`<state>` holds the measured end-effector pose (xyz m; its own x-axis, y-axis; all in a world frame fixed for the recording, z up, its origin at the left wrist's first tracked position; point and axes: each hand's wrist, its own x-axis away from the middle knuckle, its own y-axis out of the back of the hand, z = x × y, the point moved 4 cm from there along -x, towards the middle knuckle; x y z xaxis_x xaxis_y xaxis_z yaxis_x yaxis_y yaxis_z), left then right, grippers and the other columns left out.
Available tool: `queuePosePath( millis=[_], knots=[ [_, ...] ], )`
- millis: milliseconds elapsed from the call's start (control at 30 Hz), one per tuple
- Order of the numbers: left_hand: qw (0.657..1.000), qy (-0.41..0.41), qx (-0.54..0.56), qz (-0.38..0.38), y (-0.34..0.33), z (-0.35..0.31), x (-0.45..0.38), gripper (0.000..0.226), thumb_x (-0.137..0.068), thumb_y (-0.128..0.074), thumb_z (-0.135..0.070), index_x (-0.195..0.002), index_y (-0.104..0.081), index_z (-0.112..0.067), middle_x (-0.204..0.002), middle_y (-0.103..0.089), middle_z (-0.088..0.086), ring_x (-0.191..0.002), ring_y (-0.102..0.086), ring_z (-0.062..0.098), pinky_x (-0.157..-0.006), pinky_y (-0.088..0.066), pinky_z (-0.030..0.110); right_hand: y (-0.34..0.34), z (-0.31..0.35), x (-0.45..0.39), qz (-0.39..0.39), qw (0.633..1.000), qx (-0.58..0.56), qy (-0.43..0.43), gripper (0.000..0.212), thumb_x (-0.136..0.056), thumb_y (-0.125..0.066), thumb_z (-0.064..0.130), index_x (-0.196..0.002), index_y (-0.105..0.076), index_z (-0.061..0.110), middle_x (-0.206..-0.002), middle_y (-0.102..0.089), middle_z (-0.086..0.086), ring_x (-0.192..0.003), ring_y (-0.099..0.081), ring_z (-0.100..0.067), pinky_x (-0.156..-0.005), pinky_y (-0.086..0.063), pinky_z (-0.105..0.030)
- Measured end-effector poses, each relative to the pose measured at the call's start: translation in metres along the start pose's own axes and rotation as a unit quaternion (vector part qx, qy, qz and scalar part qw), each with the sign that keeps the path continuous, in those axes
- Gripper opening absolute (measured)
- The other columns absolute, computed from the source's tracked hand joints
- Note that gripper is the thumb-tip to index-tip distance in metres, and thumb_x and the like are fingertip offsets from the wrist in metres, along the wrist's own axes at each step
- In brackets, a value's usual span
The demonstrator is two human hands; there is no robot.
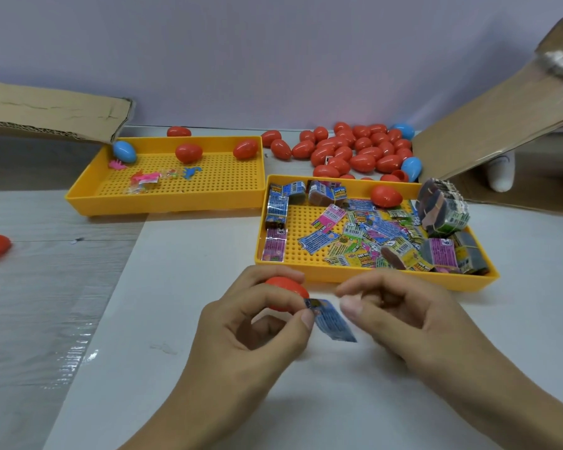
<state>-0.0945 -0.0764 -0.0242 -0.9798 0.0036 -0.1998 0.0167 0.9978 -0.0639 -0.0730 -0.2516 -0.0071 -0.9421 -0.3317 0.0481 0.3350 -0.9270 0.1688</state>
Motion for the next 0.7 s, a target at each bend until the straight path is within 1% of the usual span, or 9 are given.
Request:
queuePosePath(
  millis=[100, 167, 233, 267, 333, 433, 500, 600, 700],
  knots=[
    [1.0, -0.014, -0.014, -0.01, 0.0001, -0.0021, 0.0013, 0.009, -0.071, -0.072, -0.03, -0.069, -0.074, -0.021, -0.108, -0.066, -0.003, -0.083, -0.068, 0.017, -0.064, -0.055, 0.026, -0.002, 0.004, 0.0066, 0.012, 0.997, 0.037, 0.065, 0.047, -0.064, -0.079, 0.06, -0.104, -0.07, 0.037, -0.09, -0.067, 0.009, -0.075, -0.065, -0.008, -0.052, -0.05, -0.026],
    [0.999, -0.026, -0.036, -0.011, -0.0004, -0.0035, 0.0021, 0.009, -0.071, -0.072, -0.03, -0.07, -0.074, -0.021, -0.11, -0.067, -0.002, -0.094, -0.069, 0.019, -0.068, -0.057, 0.031, -0.0059, 0.0063, 0.0104, 0.011, 0.993, 0.065, 0.101, 0.039, -0.07, -0.082, 0.047, -0.105, -0.071, 0.037, -0.099, -0.07, 0.007, -0.082, -0.07, -0.015, -0.053, -0.056, -0.033],
    [0.999, -0.025, -0.033, -0.014, 0.0004, -0.0035, 0.002, 0.01, -0.071, -0.072, -0.03, -0.07, -0.074, -0.02, -0.11, -0.067, -0.001, -0.096, -0.068, 0.021, -0.069, -0.057, 0.031, -0.0078, 0.0067, 0.0109, -0.012, 0.991, 0.071, 0.117, 0.024, -0.075, -0.081, 0.029, -0.097, -0.073, 0.032, -0.092, -0.073, 0.005, -0.075, -0.072, -0.017, -0.049, -0.057, -0.036],
    [0.999, -0.022, -0.025, -0.012, 0.0007, -0.0034, 0.0016, 0.01, -0.071, -0.072, -0.029, -0.07, -0.074, -0.02, -0.11, -0.067, -0.001, -0.095, -0.069, 0.019, -0.068, -0.056, 0.029, -0.0078, 0.005, 0.0109, -0.021, 0.992, 0.055, 0.11, 0.018, -0.076, -0.079, 0.025, -0.092, -0.074, 0.029, -0.085, -0.073, 0.003, -0.071, -0.073, -0.019, -0.047, -0.056, -0.036],
    [1.0, -0.014, -0.017, -0.003, 0.0005, -0.0037, 0.0011, 0.008, -0.071, -0.073, -0.029, -0.069, -0.074, -0.021, -0.111, -0.067, -0.001, -0.092, -0.069, 0.017, -0.069, -0.054, 0.027, -0.0069, 0.0022, 0.0104, -0.029, 0.995, 0.033, 0.089, 0.013, -0.074, -0.077, 0.032, -0.085, -0.075, 0.027, -0.077, -0.074, -0.002, -0.066, -0.073, -0.021, -0.045, -0.055, -0.036],
    [1.0, -0.007, -0.011, 0.016, -0.0004, -0.0049, 0.0014, 0.009, -0.072, -0.072, -0.03, -0.073, -0.077, -0.023, -0.115, -0.065, -0.002, -0.091, -0.068, 0.02, -0.069, -0.054, 0.028, -0.0062, 0.0, 0.0087, -0.012, 0.998, -0.001, 0.054, 0.023, -0.072, -0.073, 0.042, -0.085, -0.075, 0.023, -0.076, -0.073, -0.009, -0.063, -0.072, -0.022, -0.043, -0.051, -0.035],
    [1.0, 0.007, -0.005, 0.019, 0.0004, -0.0048, 0.0011, 0.016, -0.073, -0.07, -0.032, -0.08, -0.08, -0.022, -0.117, -0.065, -0.002, -0.09, -0.067, 0.023, -0.067, -0.054, 0.032, -0.0071, 0.0002, 0.0072, 0.008, 0.999, -0.017, 0.042, 0.025, -0.075, -0.071, 0.043, -0.087, -0.076, 0.021, -0.079, -0.074, -0.008, -0.062, -0.071, -0.021, -0.044, -0.049, -0.03],
    [1.0, 0.023, 0.0, 0.017, 0.0011, -0.005, 0.0002, 0.021, -0.073, -0.07, -0.035, -0.084, -0.08, -0.02, -0.117, -0.065, -0.004, -0.086, -0.067, 0.025, -0.068, -0.054, 0.028, -0.0078, 0.0, 0.0064, 0.019, 0.999, -0.001, 0.045, 0.021, -0.079, -0.069, 0.043, -0.087, -0.077, 0.025, -0.079, -0.075, -0.004, -0.062, -0.07, -0.017, -0.045, -0.048, -0.025],
    [0.999, 0.025, 0.002, 0.03, -0.001, -0.0065, 0.0002, 0.018, -0.072, -0.072, -0.035, -0.081, -0.079, -0.022, -0.116, -0.065, -0.005, -0.089, -0.068, 0.024, -0.068, -0.055, 0.031, -0.0077, -0.0001, 0.0074, 0.013, 0.998, 0.025, 0.06, 0.009, -0.081, -0.072, 0.034, -0.085, -0.077, 0.028, -0.073, -0.072, -0.003, -0.059, -0.069, -0.017, -0.044, -0.047, -0.027]
  ],
)
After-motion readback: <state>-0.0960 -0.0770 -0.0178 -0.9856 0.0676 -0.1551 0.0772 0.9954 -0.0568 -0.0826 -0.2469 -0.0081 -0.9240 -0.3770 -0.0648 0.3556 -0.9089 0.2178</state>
